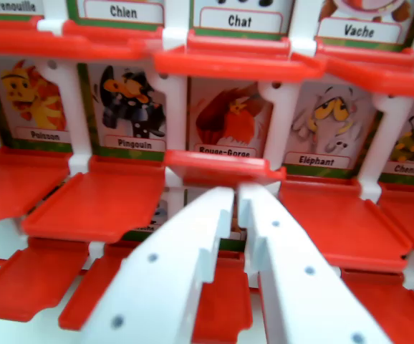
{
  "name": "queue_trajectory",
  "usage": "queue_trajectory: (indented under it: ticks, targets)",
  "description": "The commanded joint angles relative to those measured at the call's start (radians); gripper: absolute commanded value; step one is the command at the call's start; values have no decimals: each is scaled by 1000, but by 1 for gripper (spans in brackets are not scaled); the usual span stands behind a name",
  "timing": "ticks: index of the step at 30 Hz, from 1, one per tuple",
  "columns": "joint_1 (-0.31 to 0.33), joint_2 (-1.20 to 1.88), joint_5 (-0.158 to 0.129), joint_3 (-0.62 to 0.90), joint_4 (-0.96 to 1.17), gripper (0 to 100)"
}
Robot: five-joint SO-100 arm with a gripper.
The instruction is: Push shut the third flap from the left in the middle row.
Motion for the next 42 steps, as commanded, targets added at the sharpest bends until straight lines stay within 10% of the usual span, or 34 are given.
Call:
queue_trajectory:
  ticks: [1,29,42]
  targets:
    - [-12,40,3,-112,-15,0]
    - [6,-58,-6,-236,0,0]
    - [17,499,-14,155,137,0]
